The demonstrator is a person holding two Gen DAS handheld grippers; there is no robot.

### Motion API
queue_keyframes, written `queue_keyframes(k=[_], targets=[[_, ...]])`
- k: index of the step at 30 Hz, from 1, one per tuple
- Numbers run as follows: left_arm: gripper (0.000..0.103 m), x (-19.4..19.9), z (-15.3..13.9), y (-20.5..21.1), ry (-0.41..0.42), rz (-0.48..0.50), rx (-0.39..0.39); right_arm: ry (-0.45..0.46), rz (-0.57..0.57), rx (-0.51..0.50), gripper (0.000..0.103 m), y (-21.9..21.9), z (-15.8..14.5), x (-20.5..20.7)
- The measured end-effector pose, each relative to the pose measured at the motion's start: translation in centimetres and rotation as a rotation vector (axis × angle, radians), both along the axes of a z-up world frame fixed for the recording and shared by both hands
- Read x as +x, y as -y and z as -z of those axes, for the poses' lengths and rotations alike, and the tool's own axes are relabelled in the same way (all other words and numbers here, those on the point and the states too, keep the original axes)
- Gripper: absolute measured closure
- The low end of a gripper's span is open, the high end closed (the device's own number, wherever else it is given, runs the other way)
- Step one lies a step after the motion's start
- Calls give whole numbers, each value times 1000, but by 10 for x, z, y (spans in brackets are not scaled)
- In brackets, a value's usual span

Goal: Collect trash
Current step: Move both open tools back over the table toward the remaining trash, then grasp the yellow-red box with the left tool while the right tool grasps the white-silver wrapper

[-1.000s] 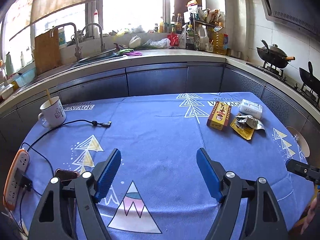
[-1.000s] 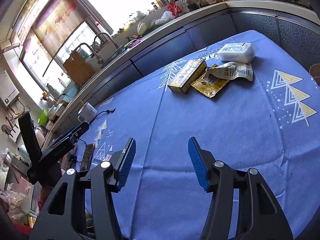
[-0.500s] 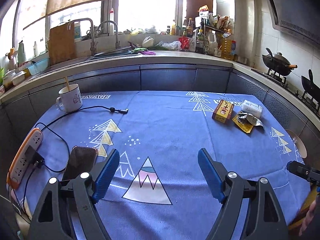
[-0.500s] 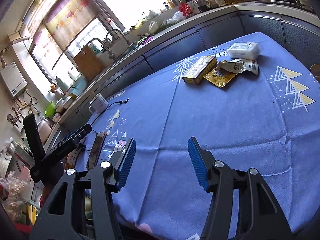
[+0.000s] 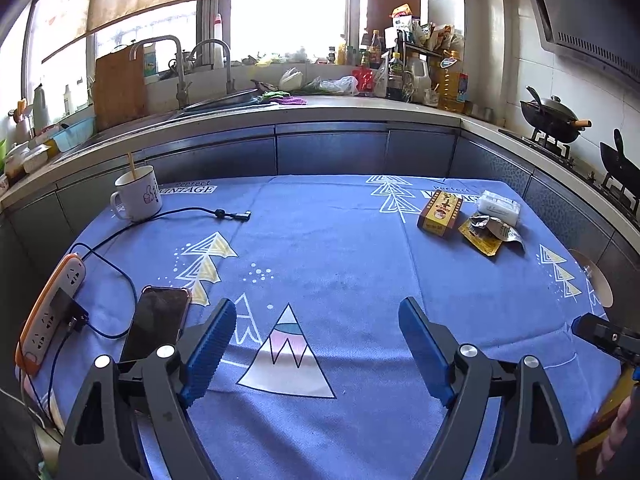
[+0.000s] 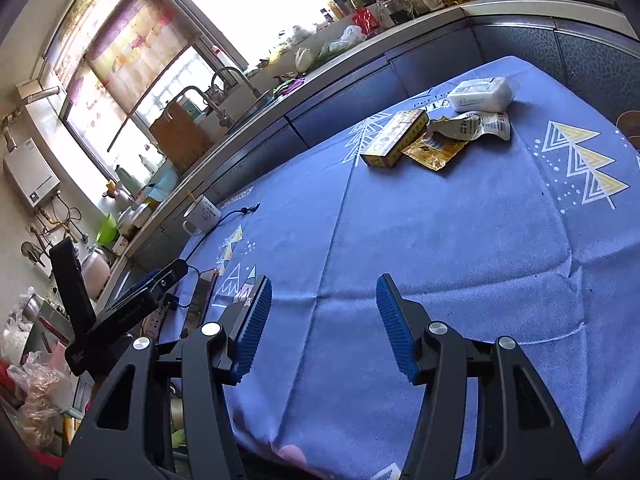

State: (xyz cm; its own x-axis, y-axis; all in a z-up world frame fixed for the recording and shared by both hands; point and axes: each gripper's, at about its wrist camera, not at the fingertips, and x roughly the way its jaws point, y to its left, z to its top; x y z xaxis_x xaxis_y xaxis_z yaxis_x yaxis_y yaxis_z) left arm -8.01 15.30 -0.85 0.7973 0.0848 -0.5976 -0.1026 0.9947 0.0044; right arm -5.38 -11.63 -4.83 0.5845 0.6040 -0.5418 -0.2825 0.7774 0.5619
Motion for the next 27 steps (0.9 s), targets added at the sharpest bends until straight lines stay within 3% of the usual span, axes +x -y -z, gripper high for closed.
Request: queue_keyframes(k=[4,7,15,22,27], targets=[[18,-4,3,2,6,-1,22,-10,-35,-19,48,-11,3,2],[18,0,7,-1,-12,-3,-5,-24,-45,-33,48,-13,8,4],[18,19,17,4,-52,53,-21,-21,24,-36,48,2,6,22],[20,63,15,22,-89,163,-74,-40,110,-53,48,28,11,39],[21,105,10,52,-95,248,-67,-52,170,-77,48,52,14,60]])
